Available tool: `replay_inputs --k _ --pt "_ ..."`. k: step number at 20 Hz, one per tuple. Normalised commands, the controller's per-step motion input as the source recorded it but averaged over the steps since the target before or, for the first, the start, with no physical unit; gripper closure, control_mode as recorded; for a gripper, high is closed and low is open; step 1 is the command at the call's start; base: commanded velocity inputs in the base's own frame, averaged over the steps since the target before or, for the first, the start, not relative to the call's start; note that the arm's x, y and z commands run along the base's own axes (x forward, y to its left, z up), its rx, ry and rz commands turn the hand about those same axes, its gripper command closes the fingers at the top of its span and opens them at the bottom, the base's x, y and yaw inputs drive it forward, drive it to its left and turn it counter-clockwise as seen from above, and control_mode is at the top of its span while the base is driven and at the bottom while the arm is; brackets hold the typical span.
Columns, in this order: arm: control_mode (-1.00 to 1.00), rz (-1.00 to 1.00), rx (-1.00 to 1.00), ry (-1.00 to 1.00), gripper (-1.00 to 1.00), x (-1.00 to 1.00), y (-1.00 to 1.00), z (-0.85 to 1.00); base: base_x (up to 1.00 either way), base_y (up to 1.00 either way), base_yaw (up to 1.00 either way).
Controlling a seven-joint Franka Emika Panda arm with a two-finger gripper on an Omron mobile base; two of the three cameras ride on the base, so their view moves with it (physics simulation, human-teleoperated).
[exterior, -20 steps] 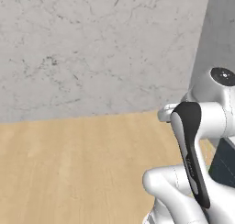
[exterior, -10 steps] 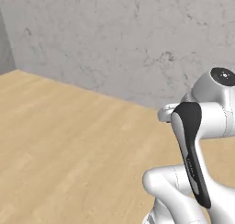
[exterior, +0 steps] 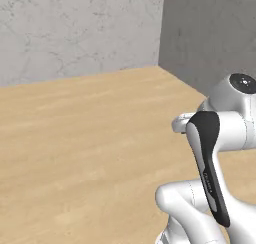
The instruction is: Navigate to the microwave.
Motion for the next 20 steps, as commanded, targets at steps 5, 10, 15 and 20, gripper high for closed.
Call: replay_inputs --k 5,10,15,20 --pt "1.00 0.00 0.00 0.00 -1.00 0.00 0.00 0.00 0.00 0.00 1.00" --pt "1.00 0.00 0.00 0.00 -1.00 0.00 0.00 0.00 0.00 0.00 1.00" --pt "1.00 0.00 0.00 0.00 -1.00 0.00 0.00 0.00 0.25 0.00 0.99" --pt "1.00 0.00 0.00 0.00 -1.00 0.00 0.00 0.00 0.79 -0.58 0.70"
